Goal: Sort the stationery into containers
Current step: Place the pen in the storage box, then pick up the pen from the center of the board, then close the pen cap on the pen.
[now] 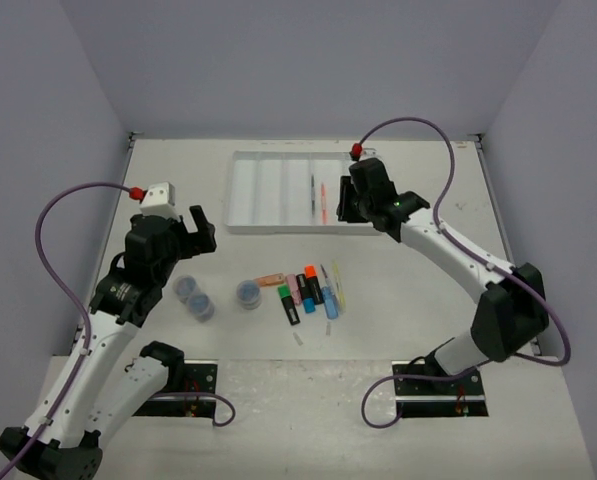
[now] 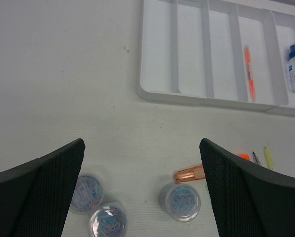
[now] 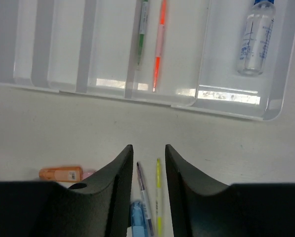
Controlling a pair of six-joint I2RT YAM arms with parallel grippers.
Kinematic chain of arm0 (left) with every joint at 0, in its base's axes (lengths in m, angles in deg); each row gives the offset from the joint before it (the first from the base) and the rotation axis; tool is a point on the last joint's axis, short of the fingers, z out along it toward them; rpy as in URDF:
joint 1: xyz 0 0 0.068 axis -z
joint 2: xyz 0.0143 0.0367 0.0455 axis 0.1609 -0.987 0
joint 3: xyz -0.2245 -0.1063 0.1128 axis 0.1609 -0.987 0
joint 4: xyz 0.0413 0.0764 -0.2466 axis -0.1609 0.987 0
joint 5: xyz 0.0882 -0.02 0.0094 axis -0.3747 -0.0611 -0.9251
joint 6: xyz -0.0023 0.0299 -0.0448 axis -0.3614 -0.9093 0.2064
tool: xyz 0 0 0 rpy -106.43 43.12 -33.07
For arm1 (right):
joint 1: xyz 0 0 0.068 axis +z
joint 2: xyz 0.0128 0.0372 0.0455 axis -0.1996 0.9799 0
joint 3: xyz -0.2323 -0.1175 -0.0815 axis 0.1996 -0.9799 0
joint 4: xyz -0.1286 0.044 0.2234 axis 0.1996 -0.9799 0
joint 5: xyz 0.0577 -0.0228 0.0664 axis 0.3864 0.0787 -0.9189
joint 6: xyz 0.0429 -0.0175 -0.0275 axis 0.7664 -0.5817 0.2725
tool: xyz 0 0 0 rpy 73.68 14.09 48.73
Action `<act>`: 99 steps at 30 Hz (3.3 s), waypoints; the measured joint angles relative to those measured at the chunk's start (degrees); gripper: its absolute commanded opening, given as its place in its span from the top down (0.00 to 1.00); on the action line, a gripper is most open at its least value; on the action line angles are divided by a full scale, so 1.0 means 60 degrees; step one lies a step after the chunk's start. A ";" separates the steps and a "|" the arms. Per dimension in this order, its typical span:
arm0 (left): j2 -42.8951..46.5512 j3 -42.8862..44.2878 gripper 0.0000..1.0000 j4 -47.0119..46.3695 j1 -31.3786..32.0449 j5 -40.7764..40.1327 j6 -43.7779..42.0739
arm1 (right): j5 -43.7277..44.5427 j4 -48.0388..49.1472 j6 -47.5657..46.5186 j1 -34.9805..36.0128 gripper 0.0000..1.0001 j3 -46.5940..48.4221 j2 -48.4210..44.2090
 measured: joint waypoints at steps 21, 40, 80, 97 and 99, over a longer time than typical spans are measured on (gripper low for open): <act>0.0019 0.0000 0.00 -0.0056 -0.0066 0.0184 0.0000 | -0.0008 -0.0350 0.0212 0.1492 0.76 -0.1989 0.1052; 0.0037 -0.0036 0.00 -0.0086 -0.0066 0.0236 0.0000 | 0.0003 -0.0587 0.0654 0.1854 0.81 -0.2582 0.1463; -0.6097 0.0889 0.33 0.2125 0.9264 -0.2742 1.0377 | 0.0864 -0.0589 -0.0252 -0.1231 1.00 -0.3881 -0.3838; -0.8799 0.1796 0.54 0.3103 0.9275 -0.0750 1.1595 | 0.0679 -0.0501 -0.0413 -0.1228 1.00 -0.3920 -0.4120; -0.8867 0.1796 0.57 0.3093 0.9273 -0.0689 1.1595 | 0.0623 -0.0503 -0.0426 -0.1230 1.00 -0.3948 -0.4141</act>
